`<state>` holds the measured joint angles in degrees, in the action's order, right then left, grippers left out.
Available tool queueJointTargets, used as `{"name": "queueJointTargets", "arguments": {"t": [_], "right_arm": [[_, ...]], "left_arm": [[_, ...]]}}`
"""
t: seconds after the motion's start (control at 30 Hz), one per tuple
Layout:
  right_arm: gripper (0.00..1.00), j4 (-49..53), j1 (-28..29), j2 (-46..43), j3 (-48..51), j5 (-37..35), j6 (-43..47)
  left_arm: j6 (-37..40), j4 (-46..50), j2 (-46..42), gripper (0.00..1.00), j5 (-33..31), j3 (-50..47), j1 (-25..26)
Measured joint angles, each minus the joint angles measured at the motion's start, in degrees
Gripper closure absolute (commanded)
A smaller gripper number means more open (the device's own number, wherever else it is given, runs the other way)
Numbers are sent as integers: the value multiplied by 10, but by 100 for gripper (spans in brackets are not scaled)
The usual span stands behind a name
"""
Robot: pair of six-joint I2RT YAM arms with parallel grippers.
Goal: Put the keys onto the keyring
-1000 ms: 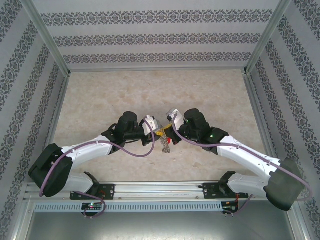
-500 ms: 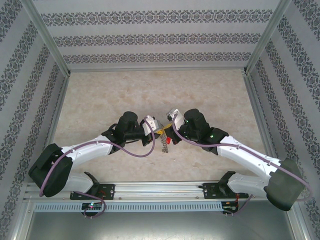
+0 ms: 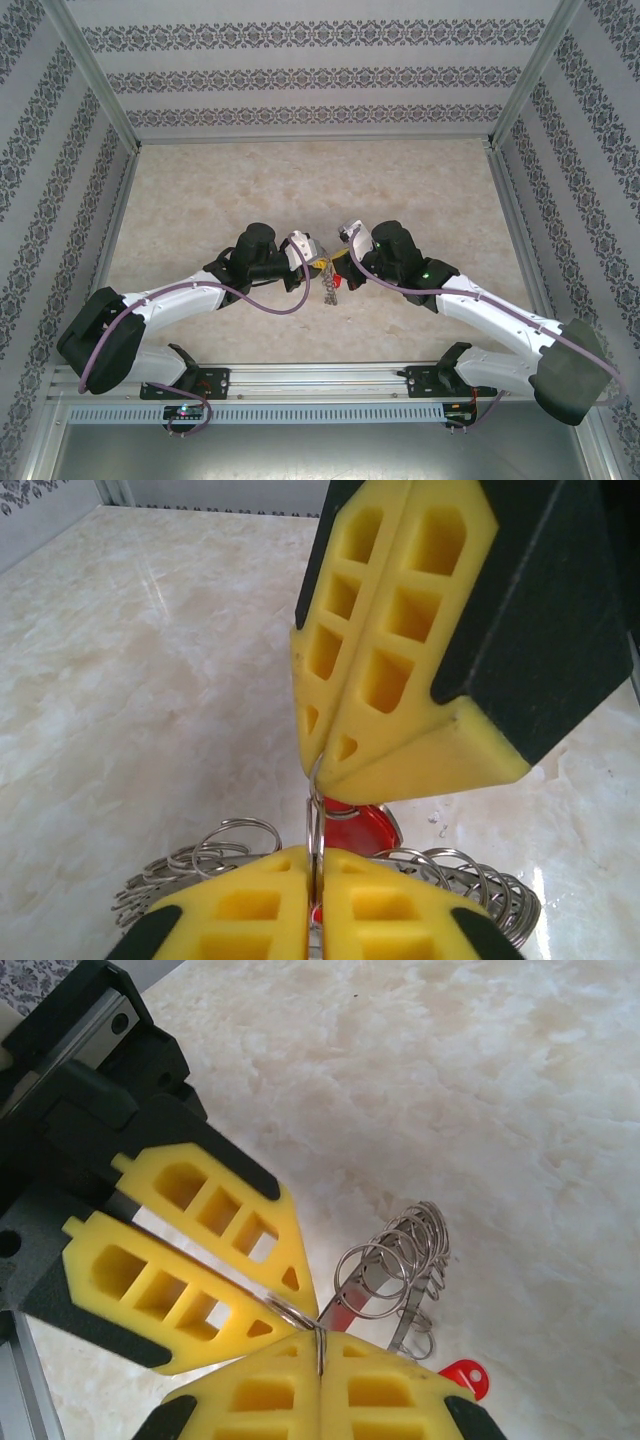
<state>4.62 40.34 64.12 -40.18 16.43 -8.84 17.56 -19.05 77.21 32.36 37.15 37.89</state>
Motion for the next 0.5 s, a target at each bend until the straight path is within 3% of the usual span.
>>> {"name": "queueJointTargets", "arguments": {"t": [0.5], "right_arm": [[100, 7, 0, 0, -23, 8, 2]], "left_arm": [[0, 0, 0, 77, -1, 0, 0]]}}
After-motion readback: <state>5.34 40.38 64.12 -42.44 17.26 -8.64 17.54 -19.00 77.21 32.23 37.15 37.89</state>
